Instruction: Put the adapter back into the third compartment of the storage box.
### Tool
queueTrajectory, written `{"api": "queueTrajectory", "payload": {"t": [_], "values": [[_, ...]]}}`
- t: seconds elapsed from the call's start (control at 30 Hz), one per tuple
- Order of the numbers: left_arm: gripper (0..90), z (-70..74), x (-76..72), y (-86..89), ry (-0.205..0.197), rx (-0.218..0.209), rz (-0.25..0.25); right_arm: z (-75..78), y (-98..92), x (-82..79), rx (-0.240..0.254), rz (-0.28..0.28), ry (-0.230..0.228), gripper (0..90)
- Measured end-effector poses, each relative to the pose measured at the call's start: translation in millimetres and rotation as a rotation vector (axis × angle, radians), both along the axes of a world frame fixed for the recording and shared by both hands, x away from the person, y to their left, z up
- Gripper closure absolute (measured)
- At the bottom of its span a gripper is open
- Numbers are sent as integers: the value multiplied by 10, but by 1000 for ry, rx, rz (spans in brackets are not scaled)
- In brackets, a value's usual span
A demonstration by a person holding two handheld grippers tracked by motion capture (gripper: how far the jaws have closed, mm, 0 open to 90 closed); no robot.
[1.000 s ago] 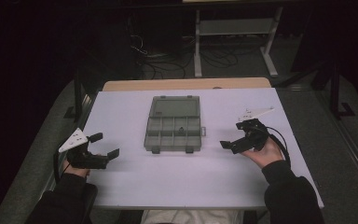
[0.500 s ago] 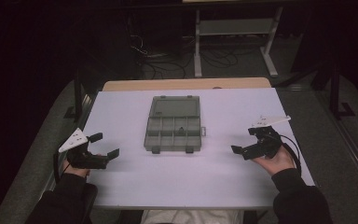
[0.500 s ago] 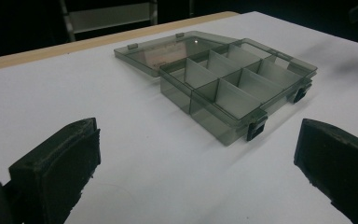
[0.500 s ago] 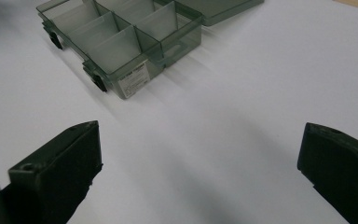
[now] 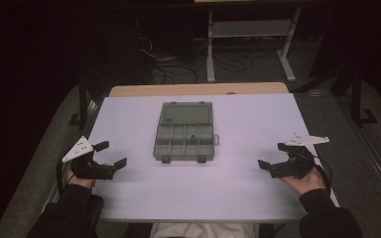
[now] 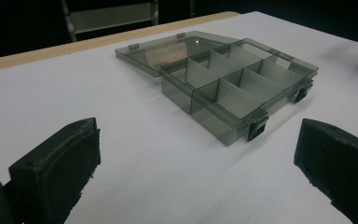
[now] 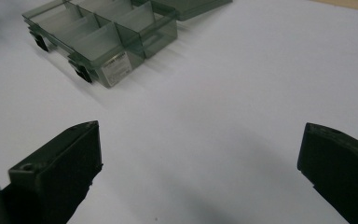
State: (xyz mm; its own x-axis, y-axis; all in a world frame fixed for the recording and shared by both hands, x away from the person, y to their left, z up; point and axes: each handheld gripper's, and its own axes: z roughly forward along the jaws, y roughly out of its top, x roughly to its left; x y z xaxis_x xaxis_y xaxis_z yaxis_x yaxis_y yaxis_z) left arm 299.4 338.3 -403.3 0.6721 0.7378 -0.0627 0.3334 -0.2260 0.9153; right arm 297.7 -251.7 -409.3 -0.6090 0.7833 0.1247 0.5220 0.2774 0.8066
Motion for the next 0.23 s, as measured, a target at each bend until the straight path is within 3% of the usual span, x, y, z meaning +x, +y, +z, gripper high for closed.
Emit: {"api": "queueTrajectory", "payload": {"t": [0.23], "values": [[0, 1, -1, -1, -1, -4, -3, -36, -42, -50, 11, -16, 7, 0]]}}
